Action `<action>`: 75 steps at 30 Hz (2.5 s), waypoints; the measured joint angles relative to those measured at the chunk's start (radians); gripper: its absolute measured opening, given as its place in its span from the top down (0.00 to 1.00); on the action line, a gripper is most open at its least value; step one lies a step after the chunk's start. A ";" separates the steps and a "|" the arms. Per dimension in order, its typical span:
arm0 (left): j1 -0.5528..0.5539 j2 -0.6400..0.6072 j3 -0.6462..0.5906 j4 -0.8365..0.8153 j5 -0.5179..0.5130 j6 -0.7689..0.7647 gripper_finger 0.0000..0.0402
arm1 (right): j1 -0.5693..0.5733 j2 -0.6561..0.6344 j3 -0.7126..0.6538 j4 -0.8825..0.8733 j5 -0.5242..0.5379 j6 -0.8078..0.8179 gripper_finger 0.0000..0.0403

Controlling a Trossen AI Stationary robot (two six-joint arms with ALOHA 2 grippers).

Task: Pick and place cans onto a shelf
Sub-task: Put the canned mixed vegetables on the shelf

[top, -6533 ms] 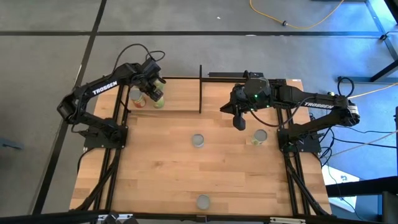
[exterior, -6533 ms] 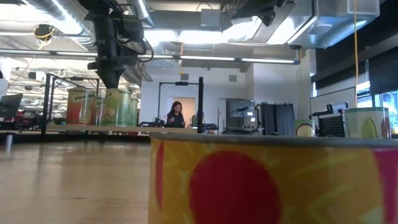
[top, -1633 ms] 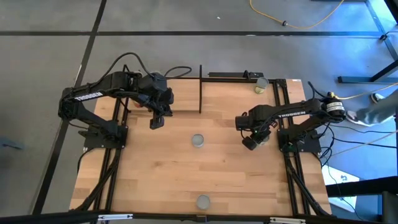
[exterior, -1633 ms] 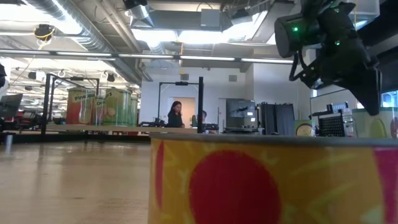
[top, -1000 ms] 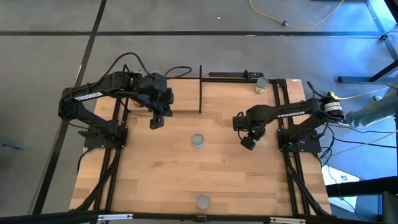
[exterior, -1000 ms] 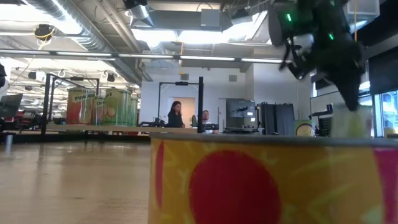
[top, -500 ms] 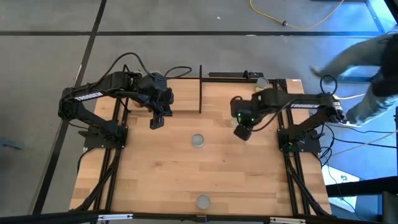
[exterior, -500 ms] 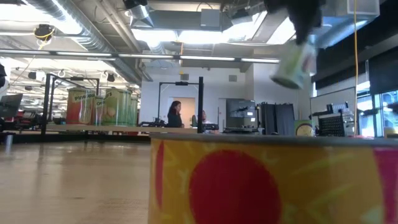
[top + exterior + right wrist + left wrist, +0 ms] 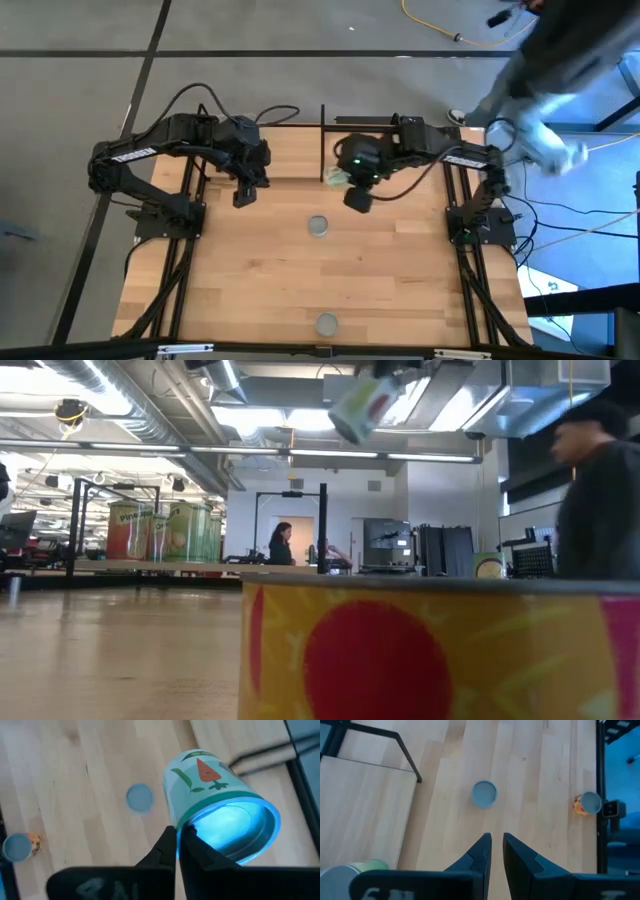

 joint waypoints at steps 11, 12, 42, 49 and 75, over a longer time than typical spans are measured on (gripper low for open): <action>0.000 -0.112 0.000 -0.003 -0.010 -0.048 0.90 | -0.001 0.243 0.162 0.060 -0.076 -0.132 0.99; 0.000 -0.117 0.001 -0.002 -0.010 -0.048 0.90 | -0.002 0.260 0.161 0.061 -0.094 -0.138 0.99; 0.000 -0.141 0.001 -0.008 -0.011 -0.044 0.90 | 0.089 0.526 0.160 0.115 -0.211 -0.237 0.99; 0.000 -0.141 0.001 -0.008 -0.011 -0.044 0.90 | 0.114 0.526 0.160 0.105 -0.252 -0.238 0.99; 0.000 -0.141 0.001 -0.007 -0.027 -0.044 0.90 | 0.142 0.580 0.160 0.022 -0.230 -0.232 0.98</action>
